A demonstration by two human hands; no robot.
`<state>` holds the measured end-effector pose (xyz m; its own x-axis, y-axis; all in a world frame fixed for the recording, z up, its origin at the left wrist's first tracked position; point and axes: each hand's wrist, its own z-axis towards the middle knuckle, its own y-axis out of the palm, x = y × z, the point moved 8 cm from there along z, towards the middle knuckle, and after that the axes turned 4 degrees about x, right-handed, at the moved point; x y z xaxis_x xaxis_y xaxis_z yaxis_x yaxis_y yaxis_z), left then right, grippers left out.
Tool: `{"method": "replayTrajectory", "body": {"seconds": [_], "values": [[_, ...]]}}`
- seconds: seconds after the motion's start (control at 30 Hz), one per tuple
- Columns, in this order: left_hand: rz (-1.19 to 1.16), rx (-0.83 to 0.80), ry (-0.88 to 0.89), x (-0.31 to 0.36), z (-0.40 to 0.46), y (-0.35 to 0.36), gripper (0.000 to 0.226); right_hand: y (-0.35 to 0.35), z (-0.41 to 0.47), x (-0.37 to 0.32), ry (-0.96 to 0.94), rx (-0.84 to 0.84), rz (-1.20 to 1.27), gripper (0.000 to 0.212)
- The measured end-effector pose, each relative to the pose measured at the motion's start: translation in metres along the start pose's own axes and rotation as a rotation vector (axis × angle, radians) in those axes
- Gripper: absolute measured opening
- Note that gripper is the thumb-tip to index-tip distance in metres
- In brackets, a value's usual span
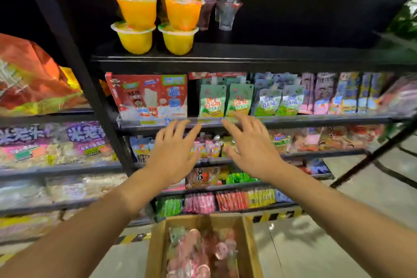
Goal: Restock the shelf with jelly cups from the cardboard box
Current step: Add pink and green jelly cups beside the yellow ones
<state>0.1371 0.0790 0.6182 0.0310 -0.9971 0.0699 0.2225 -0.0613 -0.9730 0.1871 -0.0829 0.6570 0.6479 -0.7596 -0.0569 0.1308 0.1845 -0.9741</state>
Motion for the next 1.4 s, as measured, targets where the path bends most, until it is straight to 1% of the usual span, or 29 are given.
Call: {"method": "replayTrajectory", "body": {"seconds": [0.13,0.23,0.37,0.53,0.63,0.7,0.83,0.9,1.0,1.03,1.07,1.13,1.23,1.3,1.4], "values": [[-0.062,-0.106,-0.023,0.016,-0.024,0.046,0.07,0.054,-0.032,0.01,0.052,-0.119,0.023,0.069],[-0.082,-0.211,-0.109,0.023,-0.041,0.083,0.07,0.095,-0.05,0.024,0.087,-0.184,0.048,0.068],[-0.017,-0.22,-0.097,0.028,-0.07,0.131,0.071,0.155,-0.081,0.036,0.133,-0.256,0.092,0.07],[-0.102,-0.374,-0.162,0.026,-0.109,0.225,0.073,0.256,-0.123,0.04,0.209,-0.362,0.16,0.071],[-0.172,-0.361,-0.2,0.018,-0.135,0.293,0.071,0.333,-0.144,0.038,0.227,-0.428,0.19,0.069],[-0.184,-0.407,-0.238,0.008,-0.154,0.348,0.069,0.381,-0.154,0.034,0.238,-0.44,0.203,0.068],[-0.244,-0.485,-0.282,-0.016,-0.193,0.471,0.066,0.492,-0.172,0.024,0.273,-0.472,0.224,0.061],[-0.266,-0.505,-0.308,-0.03,-0.209,0.532,0.071,0.556,-0.179,0.017,0.282,-0.488,0.27,0.059],[-0.306,-0.533,-0.368,-0.05,-0.232,0.619,0.082,0.654,-0.193,0.009,0.296,-0.55,0.259,0.057],[-0.334,-0.541,-0.408,-0.054,-0.241,0.645,0.088,0.684,-0.198,0.006,0.308,-0.559,0.28,0.058],[-0.366,-0.547,-0.454,-0.059,-0.251,0.671,0.089,0.712,-0.201,0.003,0.314,-0.543,0.321,0.059],[-0.425,-0.546,-0.522,-0.064,-0.269,0.722,0.08,0.764,-0.207,0.001,0.326,-0.515,0.4,0.065],[-0.518,-0.508,-0.588,-0.068,-0.289,0.783,0.085,0.82,-0.212,-0.002,0.294,-0.498,0.442,0.072],[-0.55,-0.46,-0.576,-0.068,-0.293,0.807,0.08,0.845,-0.215,-0.005,0.296,-0.488,0.461,0.075],[-0.528,-0.343,-0.54,-0.073,-0.291,0.824,0.078,0.871,-0.219,-0.008,0.297,-0.436,0.456,0.074]]}}
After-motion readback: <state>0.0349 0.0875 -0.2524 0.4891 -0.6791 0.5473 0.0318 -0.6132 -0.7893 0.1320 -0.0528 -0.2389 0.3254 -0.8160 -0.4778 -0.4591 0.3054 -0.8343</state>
